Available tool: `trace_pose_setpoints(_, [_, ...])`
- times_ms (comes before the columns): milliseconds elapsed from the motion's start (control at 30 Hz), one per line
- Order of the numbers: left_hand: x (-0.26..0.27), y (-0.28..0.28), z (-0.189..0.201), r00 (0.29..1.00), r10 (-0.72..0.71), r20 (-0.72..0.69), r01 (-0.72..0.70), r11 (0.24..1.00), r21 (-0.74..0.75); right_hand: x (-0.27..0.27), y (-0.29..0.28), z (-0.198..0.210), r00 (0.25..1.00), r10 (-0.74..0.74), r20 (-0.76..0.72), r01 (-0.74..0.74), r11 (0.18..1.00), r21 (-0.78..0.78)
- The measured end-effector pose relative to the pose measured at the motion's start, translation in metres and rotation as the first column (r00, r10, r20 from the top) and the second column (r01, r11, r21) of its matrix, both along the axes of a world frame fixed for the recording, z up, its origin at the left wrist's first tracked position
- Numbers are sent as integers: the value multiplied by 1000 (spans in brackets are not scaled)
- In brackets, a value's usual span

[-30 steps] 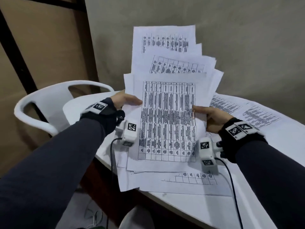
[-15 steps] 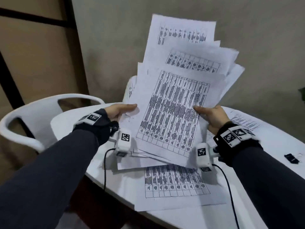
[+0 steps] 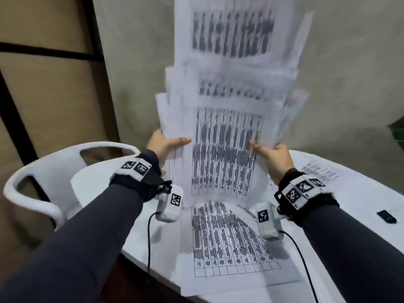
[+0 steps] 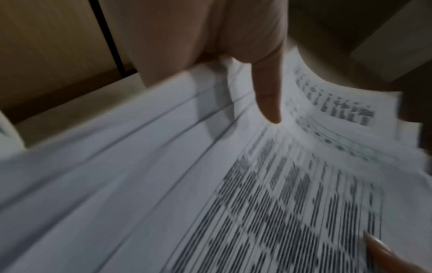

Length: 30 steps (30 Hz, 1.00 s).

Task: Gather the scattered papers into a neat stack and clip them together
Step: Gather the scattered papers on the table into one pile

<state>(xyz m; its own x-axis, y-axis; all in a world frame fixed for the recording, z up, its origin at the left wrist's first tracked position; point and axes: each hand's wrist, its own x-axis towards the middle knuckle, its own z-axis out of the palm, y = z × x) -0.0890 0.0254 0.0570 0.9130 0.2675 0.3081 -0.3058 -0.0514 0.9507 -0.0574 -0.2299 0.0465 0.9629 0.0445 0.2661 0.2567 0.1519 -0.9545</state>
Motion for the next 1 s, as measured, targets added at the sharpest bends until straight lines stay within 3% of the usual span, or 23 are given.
trace_pose_setpoints(67, [-1,1,-10,1000,8,-15,-8,1000,-18,0,0,-17,1000,10,15,-9,995,-104])
trace_pose_setpoints(333, [-2,6,-10,999,-13,53,19,994,-107,6,-1,-32,999,48,7,-46,977,-208])
trace_pose_setpoints(533, [-6,1,13,990,-87,110,94,994,-58,12,2,-1,998,19,66,-5,980,-200])
trace_pose_setpoints(667, [-4,-8,24,993,-49,103,55,997,-56,15,9,28,990,11,142,18,979,-205])
trace_pose_setpoints(767, [-5,-16,8,1000,-18,-19,17,999,-37,13,11,21,993,35,113,-10,977,-213])
trace_pose_setpoints(867, [-3,-16,-20,979,59,-194,-50,997,51,14,4,-12,987,144,-70,-160,874,-460])
trace_pose_setpoints(933, [1,0,-23,966,147,-213,-135,988,70,14,-8,-26,946,221,-237,-321,733,-600])
trace_pose_setpoints(1000, [4,20,-16,935,263,-239,-254,965,71,20,-24,-36,940,104,-326,-328,546,-771])
